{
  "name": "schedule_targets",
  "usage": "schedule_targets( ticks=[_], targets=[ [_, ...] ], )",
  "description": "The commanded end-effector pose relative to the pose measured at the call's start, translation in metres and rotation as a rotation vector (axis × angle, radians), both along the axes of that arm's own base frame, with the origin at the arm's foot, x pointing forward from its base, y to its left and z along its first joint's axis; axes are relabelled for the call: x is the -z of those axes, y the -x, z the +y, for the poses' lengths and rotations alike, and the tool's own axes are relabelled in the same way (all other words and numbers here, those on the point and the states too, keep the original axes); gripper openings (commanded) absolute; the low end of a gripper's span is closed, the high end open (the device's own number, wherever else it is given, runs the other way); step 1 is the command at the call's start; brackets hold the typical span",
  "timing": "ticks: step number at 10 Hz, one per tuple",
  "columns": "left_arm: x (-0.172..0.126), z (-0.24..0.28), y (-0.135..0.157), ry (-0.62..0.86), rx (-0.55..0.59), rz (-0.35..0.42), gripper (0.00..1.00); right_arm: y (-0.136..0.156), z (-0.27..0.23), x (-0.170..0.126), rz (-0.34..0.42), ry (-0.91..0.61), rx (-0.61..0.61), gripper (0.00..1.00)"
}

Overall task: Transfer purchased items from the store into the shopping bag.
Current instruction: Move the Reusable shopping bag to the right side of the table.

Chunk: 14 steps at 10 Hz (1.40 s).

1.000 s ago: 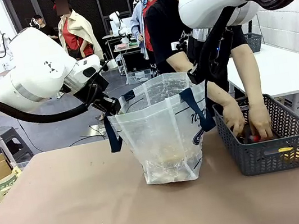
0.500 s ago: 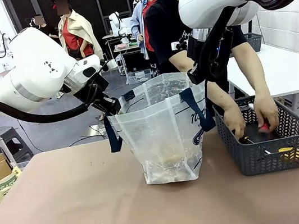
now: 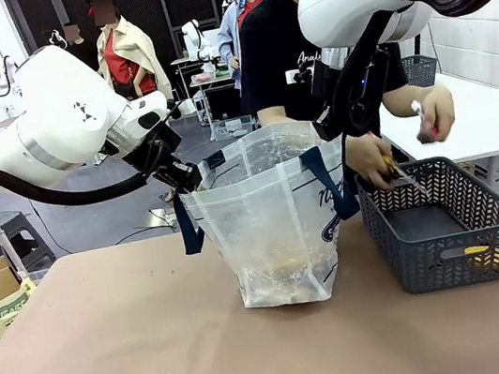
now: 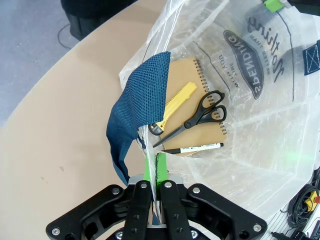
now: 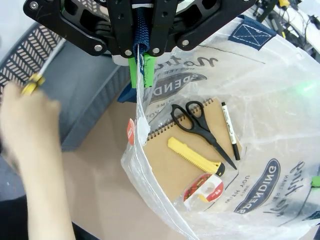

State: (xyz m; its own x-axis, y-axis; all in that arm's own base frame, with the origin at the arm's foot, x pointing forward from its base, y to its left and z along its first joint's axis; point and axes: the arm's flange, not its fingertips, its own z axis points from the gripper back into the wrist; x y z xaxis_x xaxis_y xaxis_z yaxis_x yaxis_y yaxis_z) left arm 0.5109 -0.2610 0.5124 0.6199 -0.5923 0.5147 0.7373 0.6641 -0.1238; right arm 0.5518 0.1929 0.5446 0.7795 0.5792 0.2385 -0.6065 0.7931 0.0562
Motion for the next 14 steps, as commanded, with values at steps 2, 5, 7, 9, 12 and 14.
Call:
schedule_targets(
  ticks=[2,5,7,9,12,14],
  targets=[
    [-0.0017,0.0007,-0.0004,0.000,-0.001,-0.008,0.00,-0.0002,-0.0006,-0.0005,-0.002,0.000,0.001,0.00],
    [-0.0017,0.0007,-0.0004,0.000,-0.001,-0.008,0.00,-0.0002,-0.0006,-0.0005,-0.002,0.000,0.001,0.00],
    [-0.0017,0.0007,-0.0004,0.000,-0.001,-0.008,0.00,-0.0002,-0.0006,-0.0005,-0.002,0.000,0.001,0.00],
    [-0.0017,0.0007,-0.0004,0.000,-0.001,-0.008,0.00,-0.0002,-0.0006,-0.0005,-0.002,0.000,0.001,0.00],
    [-0.0017,0.0007,-0.0004,0.000,-0.001,-0.008,0.00,-0.0002,-0.0006,-0.0005,-0.002,0.000,0.001,0.00],
    [-0.0017,0.0007,-0.0004,0.000,-0.001,-0.008,0.00,-0.0002,-0.0006,-0.0005,-0.002,0.000,0.001,0.00]
  ],
)
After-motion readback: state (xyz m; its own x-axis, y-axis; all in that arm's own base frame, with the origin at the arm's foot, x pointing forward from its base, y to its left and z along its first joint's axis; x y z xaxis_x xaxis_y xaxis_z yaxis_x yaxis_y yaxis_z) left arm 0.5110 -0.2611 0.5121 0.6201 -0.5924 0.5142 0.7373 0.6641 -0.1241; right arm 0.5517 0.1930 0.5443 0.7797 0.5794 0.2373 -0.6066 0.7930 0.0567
